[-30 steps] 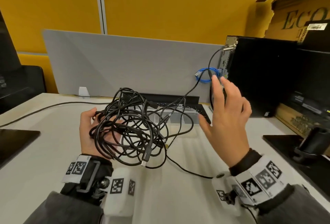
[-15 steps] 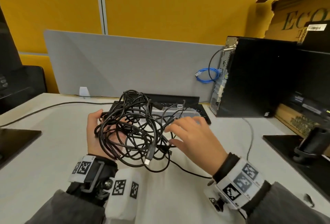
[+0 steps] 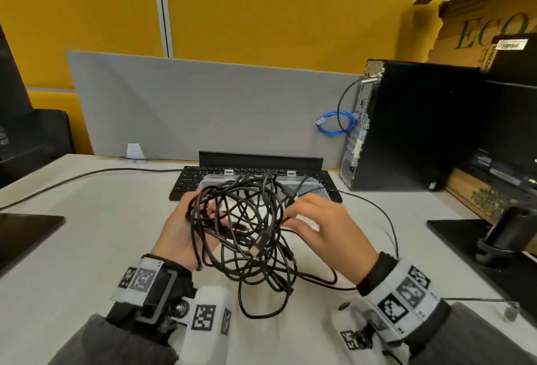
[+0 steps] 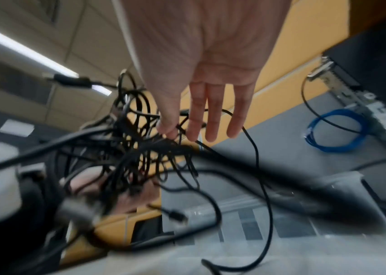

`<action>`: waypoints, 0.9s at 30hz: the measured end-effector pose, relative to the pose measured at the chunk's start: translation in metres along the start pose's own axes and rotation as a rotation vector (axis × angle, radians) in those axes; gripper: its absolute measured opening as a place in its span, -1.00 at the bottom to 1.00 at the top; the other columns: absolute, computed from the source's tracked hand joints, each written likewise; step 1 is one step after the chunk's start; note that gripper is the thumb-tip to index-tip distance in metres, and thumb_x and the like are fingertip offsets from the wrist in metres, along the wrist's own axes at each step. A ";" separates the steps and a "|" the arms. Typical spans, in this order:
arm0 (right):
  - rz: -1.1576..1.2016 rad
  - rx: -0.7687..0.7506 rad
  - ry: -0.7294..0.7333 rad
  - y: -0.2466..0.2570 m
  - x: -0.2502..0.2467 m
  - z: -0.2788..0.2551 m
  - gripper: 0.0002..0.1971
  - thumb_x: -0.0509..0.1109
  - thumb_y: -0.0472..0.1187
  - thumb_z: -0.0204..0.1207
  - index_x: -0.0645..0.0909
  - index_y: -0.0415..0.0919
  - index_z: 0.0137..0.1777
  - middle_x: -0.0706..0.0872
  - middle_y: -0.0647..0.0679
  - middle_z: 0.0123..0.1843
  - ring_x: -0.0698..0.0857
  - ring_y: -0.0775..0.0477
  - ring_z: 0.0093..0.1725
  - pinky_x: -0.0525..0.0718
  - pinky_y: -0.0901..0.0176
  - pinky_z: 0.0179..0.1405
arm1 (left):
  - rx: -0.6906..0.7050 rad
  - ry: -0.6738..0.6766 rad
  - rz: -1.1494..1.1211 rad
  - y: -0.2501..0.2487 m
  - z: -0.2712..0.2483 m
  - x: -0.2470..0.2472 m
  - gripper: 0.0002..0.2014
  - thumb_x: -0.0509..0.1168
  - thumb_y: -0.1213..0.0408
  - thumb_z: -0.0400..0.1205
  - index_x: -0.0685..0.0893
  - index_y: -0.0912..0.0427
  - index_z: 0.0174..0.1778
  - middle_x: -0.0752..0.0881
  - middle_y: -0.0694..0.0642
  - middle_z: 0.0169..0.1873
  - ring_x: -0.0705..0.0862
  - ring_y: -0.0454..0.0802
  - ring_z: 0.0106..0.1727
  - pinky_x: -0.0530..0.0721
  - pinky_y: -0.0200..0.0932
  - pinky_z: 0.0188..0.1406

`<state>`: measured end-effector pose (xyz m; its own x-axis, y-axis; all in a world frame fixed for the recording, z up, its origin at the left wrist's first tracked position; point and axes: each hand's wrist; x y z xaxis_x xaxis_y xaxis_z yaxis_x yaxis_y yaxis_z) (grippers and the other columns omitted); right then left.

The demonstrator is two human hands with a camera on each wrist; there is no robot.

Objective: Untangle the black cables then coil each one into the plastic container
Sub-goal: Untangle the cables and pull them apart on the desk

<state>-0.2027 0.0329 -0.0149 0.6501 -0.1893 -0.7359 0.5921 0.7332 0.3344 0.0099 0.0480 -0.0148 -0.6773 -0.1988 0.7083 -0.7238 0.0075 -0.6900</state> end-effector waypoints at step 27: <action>0.017 0.264 0.603 0.014 -0.021 -0.002 -0.60 0.08 0.02 0.69 0.52 -0.08 -0.34 0.54 0.09 -0.39 0.50 0.17 -0.42 0.58 0.21 -0.16 | 0.570 0.304 1.466 0.007 -0.002 -0.004 -0.84 0.48 0.16 0.44 0.65 -0.21 -0.29 0.70 -0.09 -0.21 0.53 -0.22 -0.46 0.49 -0.43 -0.36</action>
<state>-0.2090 0.0480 0.0035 0.3251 0.2758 -0.9046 0.7312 0.5333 0.4254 0.0070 0.0509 -0.0219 -0.7601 -0.1554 -0.6309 0.6389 -0.3557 -0.6822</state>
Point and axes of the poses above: each hand's wrist, its own z-axis towards the middle knuckle, its own x-axis out of the palm, y = z × x
